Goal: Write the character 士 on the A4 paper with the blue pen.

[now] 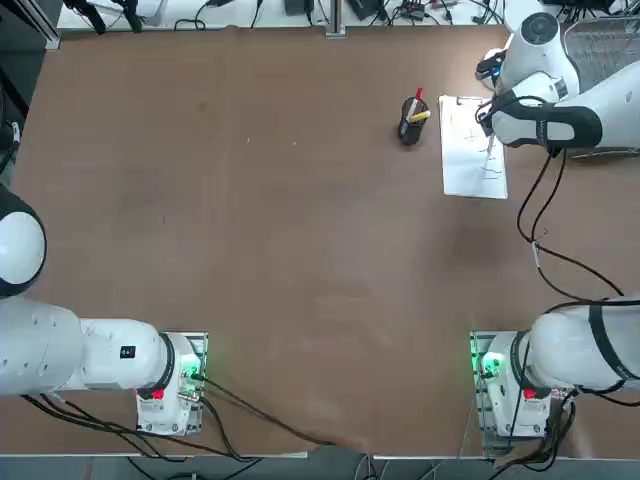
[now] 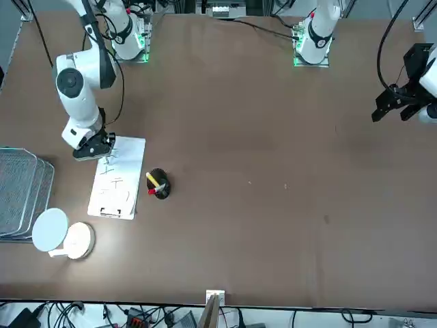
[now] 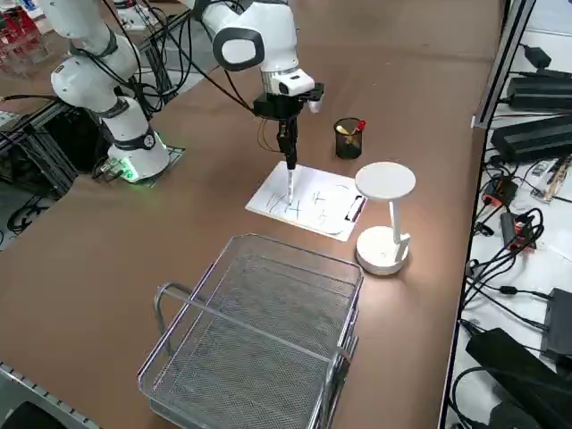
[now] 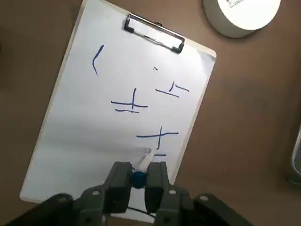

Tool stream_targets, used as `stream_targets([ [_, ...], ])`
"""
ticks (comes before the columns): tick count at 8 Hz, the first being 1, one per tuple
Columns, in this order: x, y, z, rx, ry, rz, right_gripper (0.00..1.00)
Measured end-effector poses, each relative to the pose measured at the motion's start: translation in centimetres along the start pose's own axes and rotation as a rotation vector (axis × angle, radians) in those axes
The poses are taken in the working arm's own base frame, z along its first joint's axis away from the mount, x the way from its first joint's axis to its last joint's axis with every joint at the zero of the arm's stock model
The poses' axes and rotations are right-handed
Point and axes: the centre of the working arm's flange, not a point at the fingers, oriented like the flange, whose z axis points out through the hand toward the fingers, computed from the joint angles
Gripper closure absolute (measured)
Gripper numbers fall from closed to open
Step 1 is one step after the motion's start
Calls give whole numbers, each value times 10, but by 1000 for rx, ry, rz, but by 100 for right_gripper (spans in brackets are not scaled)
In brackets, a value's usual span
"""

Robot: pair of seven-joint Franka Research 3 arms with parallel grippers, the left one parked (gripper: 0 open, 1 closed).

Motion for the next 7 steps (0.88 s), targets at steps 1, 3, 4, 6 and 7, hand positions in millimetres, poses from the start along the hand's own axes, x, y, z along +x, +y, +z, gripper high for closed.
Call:
stream_targets([
  [1,0,0,0,0,-1,0,81],
  [3,-1,0,1,0,-3,0,81],
  [4,-1,-1,2,1,-5,-1,81],
  [6,-2,-1,4,2,-9,2,81],
  [7,-2,-1,4,2,-9,3,81],
])
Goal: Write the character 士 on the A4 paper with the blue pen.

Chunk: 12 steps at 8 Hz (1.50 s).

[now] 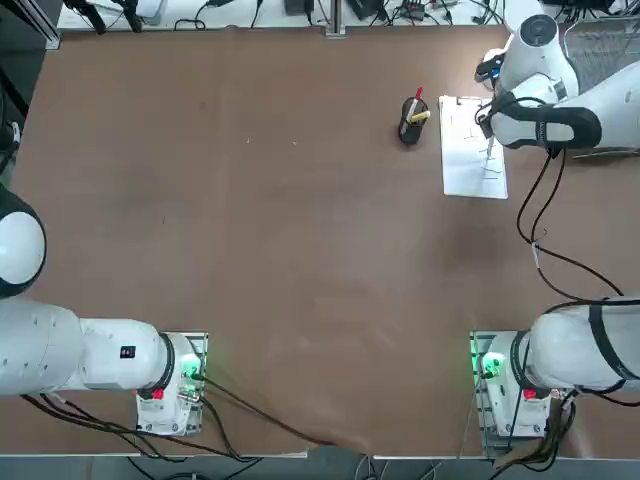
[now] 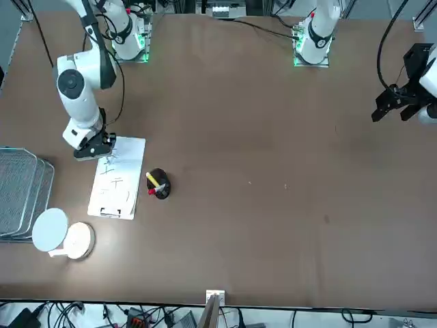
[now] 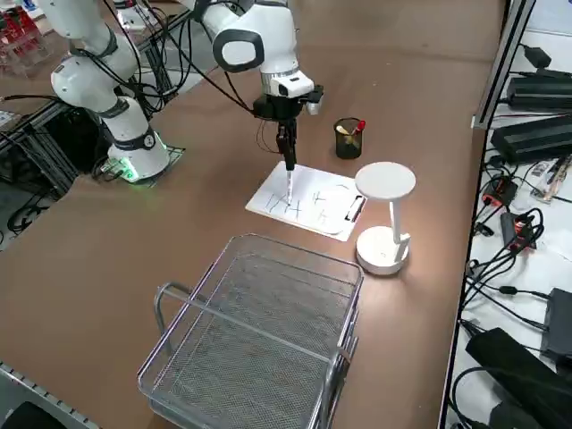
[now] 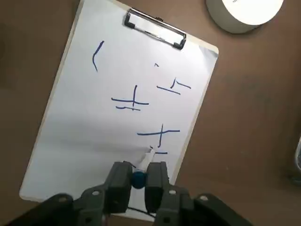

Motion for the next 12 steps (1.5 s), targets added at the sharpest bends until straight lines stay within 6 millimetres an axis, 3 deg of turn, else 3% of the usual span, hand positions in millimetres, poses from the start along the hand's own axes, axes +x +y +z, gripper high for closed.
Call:
stream_targets([
  [12,-14,-1,0,-10,-34,29,81],
])
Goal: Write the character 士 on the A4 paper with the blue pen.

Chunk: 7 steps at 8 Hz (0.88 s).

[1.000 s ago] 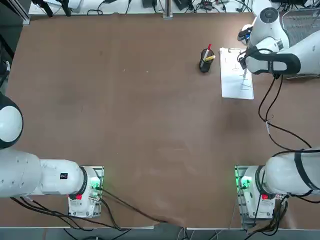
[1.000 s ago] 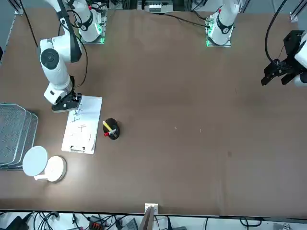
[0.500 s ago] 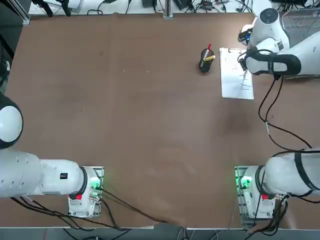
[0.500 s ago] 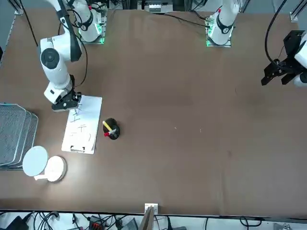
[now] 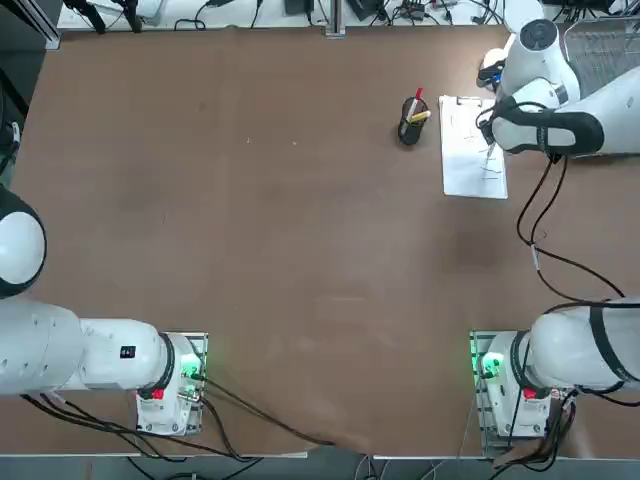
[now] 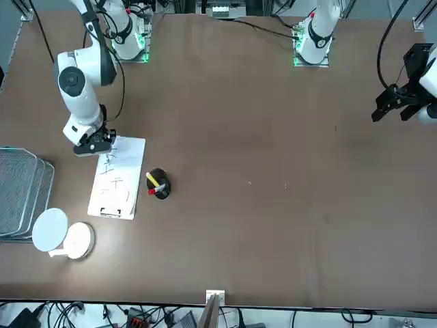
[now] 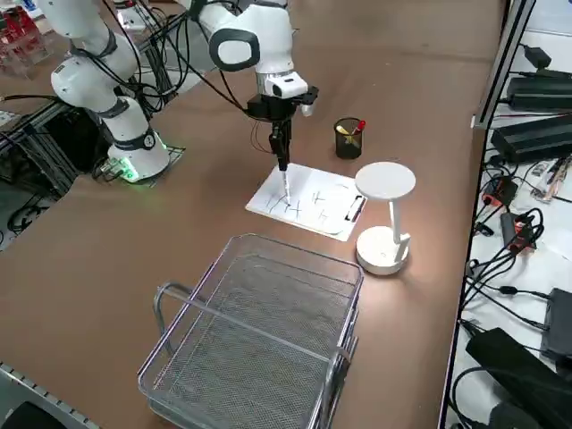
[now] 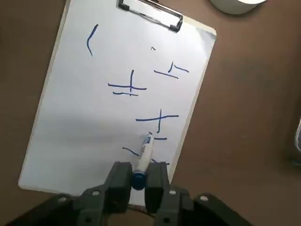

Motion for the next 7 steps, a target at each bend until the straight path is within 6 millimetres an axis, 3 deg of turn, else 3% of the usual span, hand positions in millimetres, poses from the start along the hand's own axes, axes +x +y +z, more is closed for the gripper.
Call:
stream_targets([
  [7,-11,-1,3,-7,-28,32,81],
])
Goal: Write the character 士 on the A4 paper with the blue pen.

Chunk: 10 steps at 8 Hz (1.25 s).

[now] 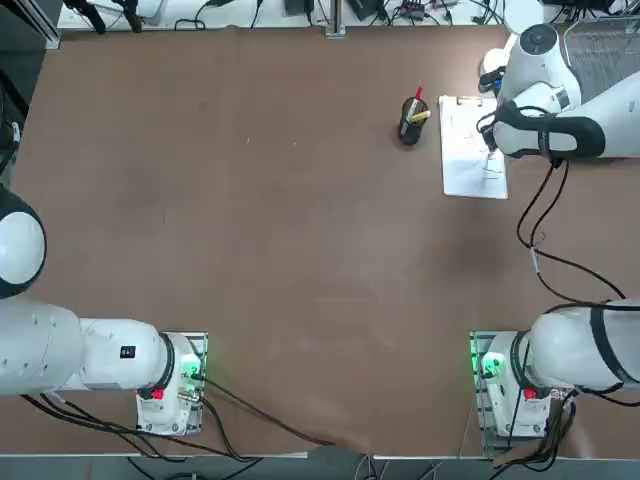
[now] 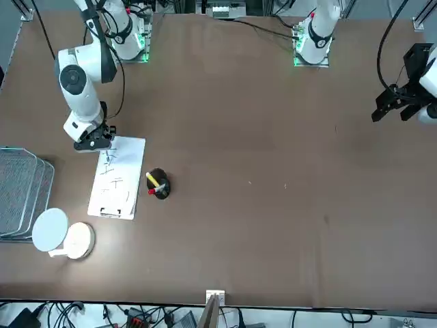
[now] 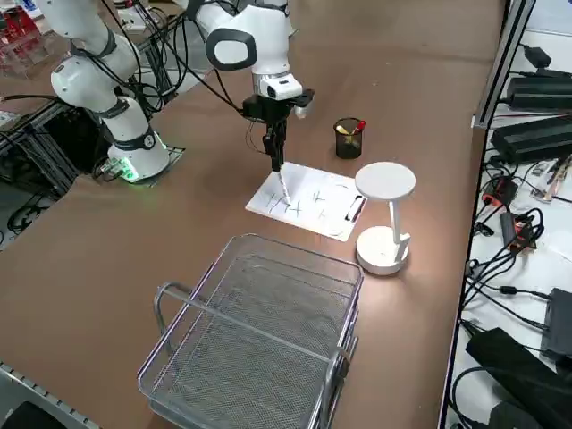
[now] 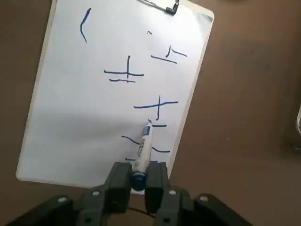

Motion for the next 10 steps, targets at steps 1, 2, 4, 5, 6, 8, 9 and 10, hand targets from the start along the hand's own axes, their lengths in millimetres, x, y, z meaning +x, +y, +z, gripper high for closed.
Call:
stream_targets([
  [1,-1,0,1,-1,-6,2,81],
  [2,-3,-1,3,-1,-12,2,81],
  [4,-5,-1,5,-4,-25,6,81],
  [5,-6,-2,5,-5,-31,16,81],
  [6,-7,-3,5,-6,-34,24,81],
  [8,-8,-7,5,-9,-43,24,81],
  [9,-8,-7,5,-10,-47,24,81],
  [10,-9,-6,4,-13,-49,25,81],
])
